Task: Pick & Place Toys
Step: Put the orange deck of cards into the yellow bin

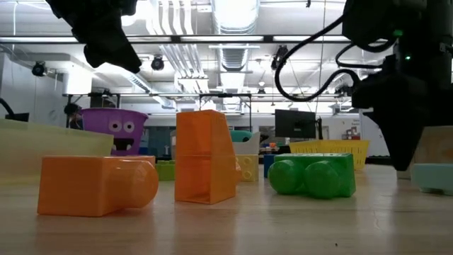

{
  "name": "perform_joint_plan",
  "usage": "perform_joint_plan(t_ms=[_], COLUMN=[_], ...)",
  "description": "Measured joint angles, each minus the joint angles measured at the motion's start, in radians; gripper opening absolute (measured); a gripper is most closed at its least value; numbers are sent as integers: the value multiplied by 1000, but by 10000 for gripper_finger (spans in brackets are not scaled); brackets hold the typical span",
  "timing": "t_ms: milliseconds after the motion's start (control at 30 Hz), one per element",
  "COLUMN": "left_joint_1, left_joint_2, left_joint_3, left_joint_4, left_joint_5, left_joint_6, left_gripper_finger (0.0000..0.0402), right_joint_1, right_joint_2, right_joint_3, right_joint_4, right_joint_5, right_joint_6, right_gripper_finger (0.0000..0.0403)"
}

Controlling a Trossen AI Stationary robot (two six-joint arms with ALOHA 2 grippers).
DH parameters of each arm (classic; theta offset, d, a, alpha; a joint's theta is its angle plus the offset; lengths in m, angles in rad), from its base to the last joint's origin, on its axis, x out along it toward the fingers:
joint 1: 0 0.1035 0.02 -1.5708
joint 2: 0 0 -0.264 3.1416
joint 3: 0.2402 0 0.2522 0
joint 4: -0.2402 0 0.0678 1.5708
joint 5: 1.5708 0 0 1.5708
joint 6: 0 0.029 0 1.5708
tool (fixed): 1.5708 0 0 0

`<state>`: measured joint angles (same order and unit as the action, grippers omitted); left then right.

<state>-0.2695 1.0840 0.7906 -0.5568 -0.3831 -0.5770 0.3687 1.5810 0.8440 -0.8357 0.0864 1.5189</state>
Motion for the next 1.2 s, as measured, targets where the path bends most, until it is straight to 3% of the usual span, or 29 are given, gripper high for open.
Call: perform_joint_plan(t_ms=[433, 600, 933, 1200], left_joint_1=[0, 0, 0, 0], left_joint_2=[0, 0, 0, 0], left_joint_3=[0, 0, 0, 0], left_joint_4=[0, 0, 0, -1], left_joint_5=[2, 2, 7, 10], left_joint_6=[0, 0, 0, 3], left_gripper_finger=[101, 101, 101, 101], right_joint_1=[-2, 0, 0, 0], right_joint_2=[55, 47, 48, 49], right_joint_3=[4, 1, -3, -2], right_joint_4=[-3, -15, -29, -25], right_joint_5=[-58, -62, -73, -47], right_joint_6=[-167, -185, -247, -276], right_gripper_finger=[354, 276, 59, 57])
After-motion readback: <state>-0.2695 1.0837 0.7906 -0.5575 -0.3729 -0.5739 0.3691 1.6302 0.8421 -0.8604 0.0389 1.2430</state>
